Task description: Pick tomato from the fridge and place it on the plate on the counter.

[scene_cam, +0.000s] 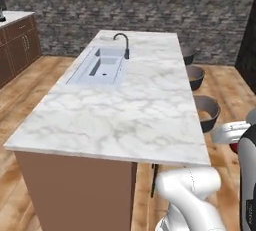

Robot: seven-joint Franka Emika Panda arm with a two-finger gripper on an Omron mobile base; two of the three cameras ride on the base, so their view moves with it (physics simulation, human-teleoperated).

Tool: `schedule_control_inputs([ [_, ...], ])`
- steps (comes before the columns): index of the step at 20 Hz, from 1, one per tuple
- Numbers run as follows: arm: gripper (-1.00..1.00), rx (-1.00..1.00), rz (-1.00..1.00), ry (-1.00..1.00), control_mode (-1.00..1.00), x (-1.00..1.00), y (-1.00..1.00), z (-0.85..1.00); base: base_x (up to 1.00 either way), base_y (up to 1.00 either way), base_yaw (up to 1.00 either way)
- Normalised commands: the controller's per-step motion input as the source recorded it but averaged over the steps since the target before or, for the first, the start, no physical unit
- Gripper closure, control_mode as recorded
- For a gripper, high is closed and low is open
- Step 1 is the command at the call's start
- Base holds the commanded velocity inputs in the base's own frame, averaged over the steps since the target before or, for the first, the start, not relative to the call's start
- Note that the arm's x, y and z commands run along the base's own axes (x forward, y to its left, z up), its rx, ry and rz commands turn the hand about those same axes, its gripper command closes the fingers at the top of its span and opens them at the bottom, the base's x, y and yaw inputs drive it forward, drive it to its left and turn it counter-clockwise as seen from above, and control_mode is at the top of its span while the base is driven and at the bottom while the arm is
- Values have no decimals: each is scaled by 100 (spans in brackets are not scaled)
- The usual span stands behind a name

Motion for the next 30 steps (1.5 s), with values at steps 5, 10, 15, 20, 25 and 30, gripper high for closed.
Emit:
schedule_control_inputs([
  [5,100,0,0,0,100,0,0,0,-1,100,-27],
  [10,100,0,0,0,100,0,0,0,-20,100,-14],
  [15,100,0,0,0,100,0,0,0,-11,100,-19],
  [20,100,0,0,0,100,0,0,0,3,100,-27],
  [25,100,0,0,0,100,0,0,0,23,100,-30],
  [30,100,0,0,0,100,0,0,0,17,100,-32],
])
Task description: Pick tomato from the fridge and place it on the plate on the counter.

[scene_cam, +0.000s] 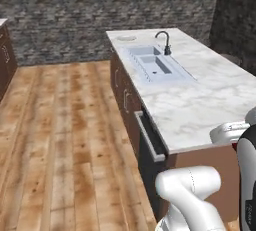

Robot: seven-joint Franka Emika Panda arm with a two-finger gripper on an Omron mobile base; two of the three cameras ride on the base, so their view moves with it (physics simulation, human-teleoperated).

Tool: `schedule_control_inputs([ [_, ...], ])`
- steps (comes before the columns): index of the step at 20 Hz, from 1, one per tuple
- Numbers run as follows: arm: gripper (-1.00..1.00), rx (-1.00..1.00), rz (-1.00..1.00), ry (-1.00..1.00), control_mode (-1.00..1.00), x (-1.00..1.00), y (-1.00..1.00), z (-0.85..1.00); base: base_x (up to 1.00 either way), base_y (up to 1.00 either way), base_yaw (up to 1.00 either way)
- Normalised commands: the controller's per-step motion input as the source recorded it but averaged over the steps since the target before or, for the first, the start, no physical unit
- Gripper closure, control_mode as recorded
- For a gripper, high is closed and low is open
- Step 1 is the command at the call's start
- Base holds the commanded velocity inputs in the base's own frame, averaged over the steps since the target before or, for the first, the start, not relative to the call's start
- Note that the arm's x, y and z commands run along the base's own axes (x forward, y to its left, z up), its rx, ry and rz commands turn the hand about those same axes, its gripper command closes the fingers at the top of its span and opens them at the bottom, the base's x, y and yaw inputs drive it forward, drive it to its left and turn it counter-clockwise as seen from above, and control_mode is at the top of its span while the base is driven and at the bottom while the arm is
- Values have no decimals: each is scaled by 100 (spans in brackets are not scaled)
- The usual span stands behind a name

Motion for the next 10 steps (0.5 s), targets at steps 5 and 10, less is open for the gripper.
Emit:
schedule_control_inputs([
  [5,100,0,0,0,100,0,0,0,21,100,-32],
  [10,100,0,0,0,100,0,0,0,36,100,-33],
])
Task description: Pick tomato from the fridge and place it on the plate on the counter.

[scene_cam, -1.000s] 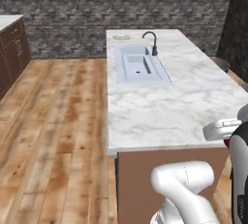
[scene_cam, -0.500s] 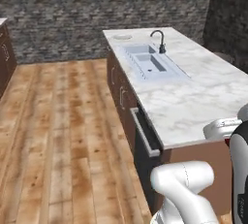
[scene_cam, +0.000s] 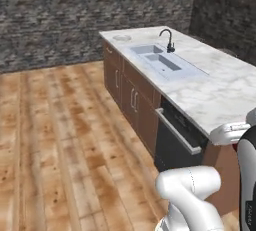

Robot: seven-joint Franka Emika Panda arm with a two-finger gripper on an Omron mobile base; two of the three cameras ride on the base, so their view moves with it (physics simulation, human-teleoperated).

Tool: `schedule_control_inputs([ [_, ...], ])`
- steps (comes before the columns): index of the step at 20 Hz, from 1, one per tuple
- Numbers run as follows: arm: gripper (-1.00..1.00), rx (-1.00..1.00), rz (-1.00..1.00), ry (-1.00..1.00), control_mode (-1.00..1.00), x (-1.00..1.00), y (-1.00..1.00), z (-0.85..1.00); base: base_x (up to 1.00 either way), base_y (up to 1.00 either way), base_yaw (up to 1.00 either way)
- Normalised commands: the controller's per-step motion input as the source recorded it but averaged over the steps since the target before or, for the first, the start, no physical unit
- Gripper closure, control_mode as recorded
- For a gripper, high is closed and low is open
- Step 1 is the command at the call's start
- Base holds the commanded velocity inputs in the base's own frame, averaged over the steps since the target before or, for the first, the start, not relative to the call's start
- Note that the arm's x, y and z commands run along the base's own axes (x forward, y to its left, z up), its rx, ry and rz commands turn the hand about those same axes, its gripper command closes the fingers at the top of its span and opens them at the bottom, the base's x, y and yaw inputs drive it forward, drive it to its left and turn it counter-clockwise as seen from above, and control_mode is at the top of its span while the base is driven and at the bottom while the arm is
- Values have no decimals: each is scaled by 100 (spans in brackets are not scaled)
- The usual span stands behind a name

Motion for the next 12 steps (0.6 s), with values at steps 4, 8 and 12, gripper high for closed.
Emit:
schedule_control_inputs([
  [4,100,0,0,0,100,0,0,0,75,98,-44],
  [8,100,0,0,0,100,0,0,0,100,82,-53],
  [12,100,0,0,0,100,0,0,0,96,75,-56],
])
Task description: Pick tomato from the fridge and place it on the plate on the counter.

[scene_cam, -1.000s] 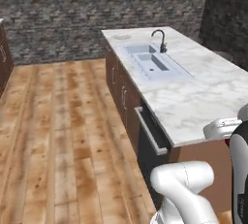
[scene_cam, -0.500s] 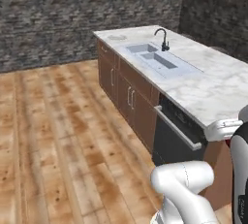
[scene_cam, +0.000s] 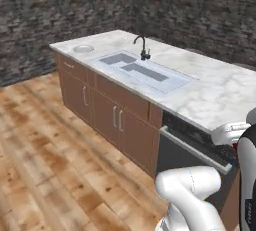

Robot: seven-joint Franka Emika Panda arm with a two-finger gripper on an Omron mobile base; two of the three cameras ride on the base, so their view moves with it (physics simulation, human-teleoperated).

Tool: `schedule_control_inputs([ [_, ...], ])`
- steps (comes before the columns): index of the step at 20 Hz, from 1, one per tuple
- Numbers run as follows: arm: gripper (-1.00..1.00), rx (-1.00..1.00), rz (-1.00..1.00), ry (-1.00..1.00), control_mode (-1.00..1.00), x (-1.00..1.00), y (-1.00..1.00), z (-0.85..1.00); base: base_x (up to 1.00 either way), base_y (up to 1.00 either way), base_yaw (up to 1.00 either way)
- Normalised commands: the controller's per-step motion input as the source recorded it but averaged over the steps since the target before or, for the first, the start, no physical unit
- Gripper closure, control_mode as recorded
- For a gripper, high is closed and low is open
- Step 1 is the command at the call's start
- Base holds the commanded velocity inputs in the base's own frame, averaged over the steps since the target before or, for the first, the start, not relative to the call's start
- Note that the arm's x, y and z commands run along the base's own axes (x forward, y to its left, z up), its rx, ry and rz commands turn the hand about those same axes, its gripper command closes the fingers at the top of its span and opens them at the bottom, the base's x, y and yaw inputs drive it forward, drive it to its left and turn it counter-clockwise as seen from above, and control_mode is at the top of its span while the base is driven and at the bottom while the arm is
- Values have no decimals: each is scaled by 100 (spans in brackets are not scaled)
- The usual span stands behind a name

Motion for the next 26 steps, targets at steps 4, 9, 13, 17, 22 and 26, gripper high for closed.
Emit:
schedule_control_inputs([
  [4,100,0,0,0,100,0,0,0,87,80,-59],
  [9,100,0,0,0,100,0,0,0,67,93,-63],
  [13,100,0,0,0,100,0,0,0,9,100,-65],
  [17,100,0,0,0,100,0,0,0,0,100,-60],
  [22,100,0,0,0,100,0,0,0,-12,100,-51],
  [26,100,0,0,0,100,0,0,0,0,100,-54],
])
